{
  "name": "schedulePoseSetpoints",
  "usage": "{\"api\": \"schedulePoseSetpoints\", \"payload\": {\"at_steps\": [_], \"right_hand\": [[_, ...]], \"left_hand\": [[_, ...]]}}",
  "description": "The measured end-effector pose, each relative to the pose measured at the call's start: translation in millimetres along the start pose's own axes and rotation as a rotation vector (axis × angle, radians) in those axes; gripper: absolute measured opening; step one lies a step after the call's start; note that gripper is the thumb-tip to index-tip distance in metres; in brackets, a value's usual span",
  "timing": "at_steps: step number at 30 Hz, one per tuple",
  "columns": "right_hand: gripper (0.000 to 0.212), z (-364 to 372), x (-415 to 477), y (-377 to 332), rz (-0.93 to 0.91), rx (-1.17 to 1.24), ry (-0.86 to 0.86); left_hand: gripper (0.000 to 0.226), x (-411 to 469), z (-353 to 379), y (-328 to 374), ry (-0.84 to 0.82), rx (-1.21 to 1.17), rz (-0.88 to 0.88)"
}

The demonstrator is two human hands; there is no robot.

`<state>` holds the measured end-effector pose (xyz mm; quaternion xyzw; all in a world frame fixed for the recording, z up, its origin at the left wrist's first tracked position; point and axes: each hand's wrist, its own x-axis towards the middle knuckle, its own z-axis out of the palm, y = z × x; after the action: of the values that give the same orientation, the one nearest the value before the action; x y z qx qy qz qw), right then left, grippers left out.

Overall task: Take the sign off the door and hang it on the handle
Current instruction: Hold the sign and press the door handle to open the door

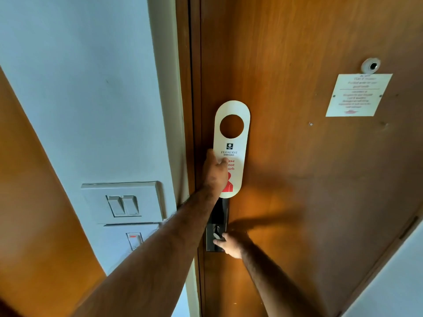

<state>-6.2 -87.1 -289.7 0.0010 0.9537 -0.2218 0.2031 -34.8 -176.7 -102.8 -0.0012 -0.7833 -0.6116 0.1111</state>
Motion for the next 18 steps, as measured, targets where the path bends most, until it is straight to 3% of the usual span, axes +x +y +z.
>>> {"api": "schedulePoseSetpoints", "payload": {"at_steps": [3,6,8,14,18], "right_hand": [[0.043,7,6,1,0.011,0.199,-0.001],[0.054,14,8,7,0.018,0.316,0.031],[0.042,18,13,12,-0.001,0.37,0.063],[0.046,33,24,30,-0.012,0.64,0.044],[0.047,37,23,27,-0.035,0.626,0.066]], "left_hand": [[0.037,0,3,-1,0.006,-0.029,0.008],[0.038,-1,6,-3,0.011,-0.045,0.015],[0.04,-1,7,-4,0.021,-0.063,0.02],[0.043,-2,11,-7,0.032,-0.074,0.044],[0.045,-4,9,-11,0.066,-0.04,0.07]]}}
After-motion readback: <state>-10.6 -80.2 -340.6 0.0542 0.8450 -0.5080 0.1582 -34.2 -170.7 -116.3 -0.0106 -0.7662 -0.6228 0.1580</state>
